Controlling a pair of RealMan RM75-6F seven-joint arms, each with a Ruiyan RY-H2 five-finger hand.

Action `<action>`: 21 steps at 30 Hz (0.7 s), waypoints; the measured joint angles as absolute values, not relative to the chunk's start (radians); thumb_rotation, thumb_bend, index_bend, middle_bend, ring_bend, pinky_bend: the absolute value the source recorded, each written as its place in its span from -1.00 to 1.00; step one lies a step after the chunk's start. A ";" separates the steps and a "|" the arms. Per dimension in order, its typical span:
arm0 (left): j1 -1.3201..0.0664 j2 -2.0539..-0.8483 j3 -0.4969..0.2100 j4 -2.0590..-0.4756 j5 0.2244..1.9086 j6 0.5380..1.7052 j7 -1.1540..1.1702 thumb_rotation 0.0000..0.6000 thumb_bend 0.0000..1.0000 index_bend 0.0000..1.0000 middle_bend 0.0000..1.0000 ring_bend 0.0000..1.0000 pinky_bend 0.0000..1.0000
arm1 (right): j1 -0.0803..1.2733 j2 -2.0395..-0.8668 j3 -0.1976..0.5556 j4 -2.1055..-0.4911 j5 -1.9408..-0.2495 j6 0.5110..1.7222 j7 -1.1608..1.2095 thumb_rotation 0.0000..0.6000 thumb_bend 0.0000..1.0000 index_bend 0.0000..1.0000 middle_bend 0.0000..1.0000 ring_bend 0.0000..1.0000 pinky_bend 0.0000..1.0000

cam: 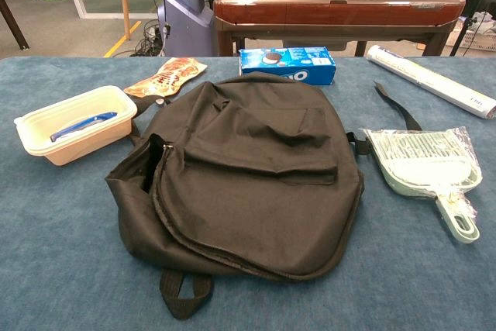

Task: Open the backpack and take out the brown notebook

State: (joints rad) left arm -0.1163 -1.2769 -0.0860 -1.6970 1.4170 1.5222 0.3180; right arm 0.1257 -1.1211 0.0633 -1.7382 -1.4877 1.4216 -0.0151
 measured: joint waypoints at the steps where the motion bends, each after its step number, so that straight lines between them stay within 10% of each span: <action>1: -0.116 -1.277 -0.085 -1.697 1.416 1.521 0.317 1.00 -0.47 -0.59 -0.77 -0.76 -0.63 | 0.125 -1.121 0.063 -1.738 -1.490 1.423 -0.014 1.00 -0.57 -0.24 -0.24 -0.57 -0.40; 21: -0.102 -1.267 -0.074 -1.723 1.446 1.545 0.319 1.00 -0.47 -0.59 -0.77 -0.75 -0.63 | 0.246 -1.137 0.025 -1.780 -1.634 1.259 -0.051 1.00 -0.57 -0.36 -0.35 -0.57 -0.40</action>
